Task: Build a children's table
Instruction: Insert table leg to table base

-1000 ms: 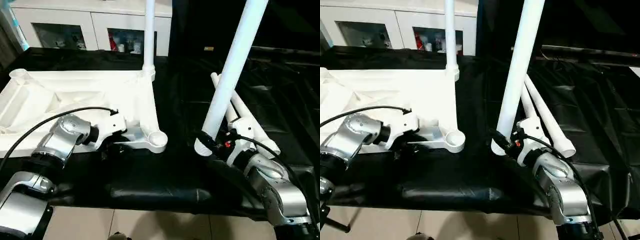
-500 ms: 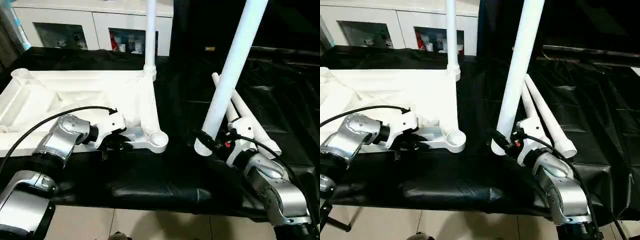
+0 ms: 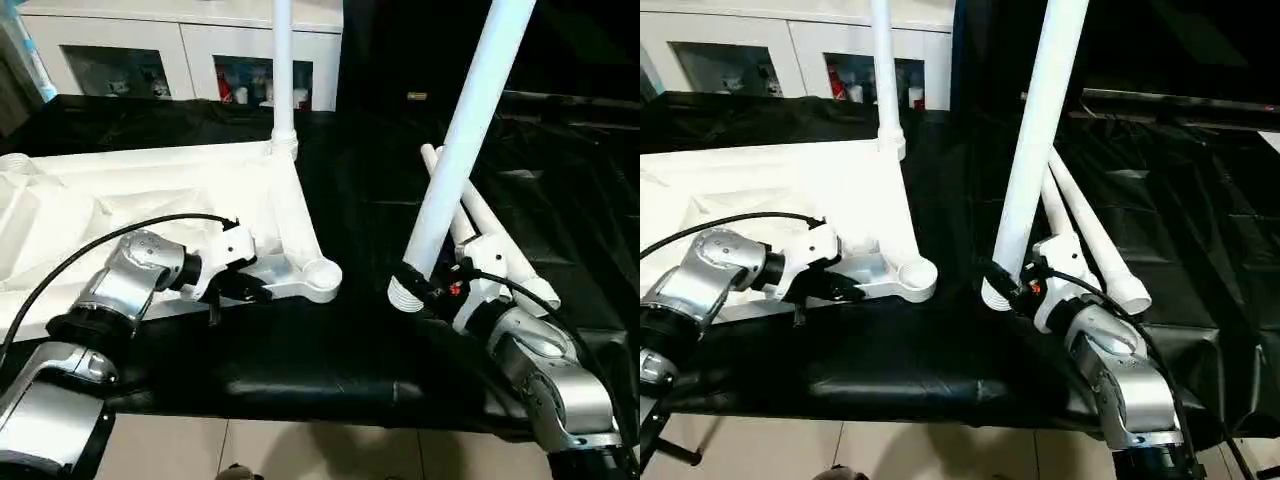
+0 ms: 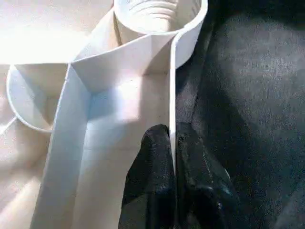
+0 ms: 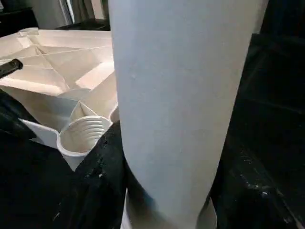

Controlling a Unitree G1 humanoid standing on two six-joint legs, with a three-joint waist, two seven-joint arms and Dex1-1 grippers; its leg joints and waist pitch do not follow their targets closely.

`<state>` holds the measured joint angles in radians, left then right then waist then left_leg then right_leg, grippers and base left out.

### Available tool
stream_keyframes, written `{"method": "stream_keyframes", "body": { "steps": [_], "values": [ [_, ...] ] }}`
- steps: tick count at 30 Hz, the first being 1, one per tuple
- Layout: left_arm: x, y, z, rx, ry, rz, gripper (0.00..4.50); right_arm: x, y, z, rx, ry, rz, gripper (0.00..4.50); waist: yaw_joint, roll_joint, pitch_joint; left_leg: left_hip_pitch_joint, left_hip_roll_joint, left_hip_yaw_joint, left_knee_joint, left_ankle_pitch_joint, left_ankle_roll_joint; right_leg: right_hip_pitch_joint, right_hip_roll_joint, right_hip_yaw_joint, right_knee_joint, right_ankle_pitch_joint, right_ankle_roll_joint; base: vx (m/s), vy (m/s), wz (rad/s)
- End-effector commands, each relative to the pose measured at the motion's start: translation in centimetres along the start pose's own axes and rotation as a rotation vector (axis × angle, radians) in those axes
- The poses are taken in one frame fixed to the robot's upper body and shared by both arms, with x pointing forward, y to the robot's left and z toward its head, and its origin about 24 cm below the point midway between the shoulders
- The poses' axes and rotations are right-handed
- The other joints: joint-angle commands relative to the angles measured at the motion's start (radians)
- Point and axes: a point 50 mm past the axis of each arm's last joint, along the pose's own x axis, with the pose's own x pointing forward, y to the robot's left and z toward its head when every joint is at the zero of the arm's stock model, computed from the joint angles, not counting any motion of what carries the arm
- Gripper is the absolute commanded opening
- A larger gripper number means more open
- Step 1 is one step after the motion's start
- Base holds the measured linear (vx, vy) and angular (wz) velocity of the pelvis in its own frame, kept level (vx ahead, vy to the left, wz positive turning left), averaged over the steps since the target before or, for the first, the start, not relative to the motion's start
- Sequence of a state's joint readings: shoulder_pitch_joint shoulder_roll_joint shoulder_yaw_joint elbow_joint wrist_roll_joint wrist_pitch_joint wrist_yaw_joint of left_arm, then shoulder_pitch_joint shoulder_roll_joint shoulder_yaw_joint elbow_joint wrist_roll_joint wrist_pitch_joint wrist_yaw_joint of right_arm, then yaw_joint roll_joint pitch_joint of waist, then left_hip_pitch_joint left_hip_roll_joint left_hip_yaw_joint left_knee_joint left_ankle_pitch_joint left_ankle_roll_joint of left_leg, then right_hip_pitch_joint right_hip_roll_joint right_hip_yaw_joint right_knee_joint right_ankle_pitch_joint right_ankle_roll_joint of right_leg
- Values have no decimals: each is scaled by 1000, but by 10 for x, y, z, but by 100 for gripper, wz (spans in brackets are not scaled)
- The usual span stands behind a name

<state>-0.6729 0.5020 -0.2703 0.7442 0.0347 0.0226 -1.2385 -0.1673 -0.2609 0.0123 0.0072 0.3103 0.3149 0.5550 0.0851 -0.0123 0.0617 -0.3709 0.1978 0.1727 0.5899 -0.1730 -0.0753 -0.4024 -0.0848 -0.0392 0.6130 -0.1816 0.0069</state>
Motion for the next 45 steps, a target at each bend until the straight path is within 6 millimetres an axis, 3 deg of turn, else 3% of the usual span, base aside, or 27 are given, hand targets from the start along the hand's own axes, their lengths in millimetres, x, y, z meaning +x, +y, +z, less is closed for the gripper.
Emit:
{"method": "stream_keyframes", "body": {
  "steps": [1,2,3,4,8,11,14,17,19,28,30,37,45],
  "values": [
    [12,-5,11,16,-91,18,4,10,4,4,6,2,30,191,-1,15,-73,16,25,-3,-77,-262,-23,47,-49,31,-58,-101,-254,0,0,0],
    [21,-9,11,32,-108,38,4,17,6,6,28,-2,46,191,-2,2,-74,16,25,0,-75,-257,-15,48,-48,31,-61,-103,-256,0,0,0],
    [24,-10,11,38,-108,49,1,19,6,7,36,-3,53,191,1,6,-71,14,23,-1,-75,-252,-9,48,-49,32,-62,-128,-250,0,0,0],
    [28,-11,9,35,-101,58,1,23,6,9,44,-3,58,191,0,-4,-70,16,24,1,-75,-255,-3,46,-49,33,-66,-148,-243,0,0,0],
    [34,-16,5,32,-77,52,0,33,5,17,74,-5,95,190,6,1,-70,18,25,0,-77,-256,-10,41,-53,34,-70,-236,-200,0,0,0],
    [34,-16,5,42,-62,44,0,42,5,16,46,37,133,190,3,1,-70,16,25,-1,-78,-254,-17,40,-51,32,-70,-237,-195,0,0,0],
    [34,-17,5,52,-51,40,0,49,4,15,32,61,149,190,2,1,-74,15,23,0,-74,-224,-15,42,-52,32,-63,-181,-206,0,0,0],
    [34,-17,4,59,-32,32,0,58,2,13,33,74,153,190,3,1,-74,15,23,2,-74,-224,-13,42,-51,32,-64,-180,-208,0,0,0],
    [33,-16,4,70,-23,27,0,68,3,13,38,90,173,190,-1,-5,-75,15,23,2,-74,-222,-11,41,-53,31,-62,-179,-216,0,0,0],
    [31,-17,6,99,-3,-7,0,81,7,15,55,117,255,190,1,-13,-76,14,25,3,-75,-208,-1,42,-52,31,-59,-155,-219,0,0,0],
    [31,-16,6,98,-1,-10,0,82,8,13,53,139,279,190,2,-9,-77,16,25,3,-75,-212,-2,41,-53,30,-58,-151,-225,0,0,0],
    [28,-17,10,121,-1,-53,0,86,4,6,24,190,301,190,1,-13,-79,16,26,3,-76,-224,-12,42,-52,30,-56,-139,-229,0,0,0],
    [26,-19,13,152,26,-121,0,89,2,3,33,192,302,190,-3,-5,-79,17,27,1,-78,-247,-20,43,-51,29,-56,-133,-241,0,0,0]
  ]
}}
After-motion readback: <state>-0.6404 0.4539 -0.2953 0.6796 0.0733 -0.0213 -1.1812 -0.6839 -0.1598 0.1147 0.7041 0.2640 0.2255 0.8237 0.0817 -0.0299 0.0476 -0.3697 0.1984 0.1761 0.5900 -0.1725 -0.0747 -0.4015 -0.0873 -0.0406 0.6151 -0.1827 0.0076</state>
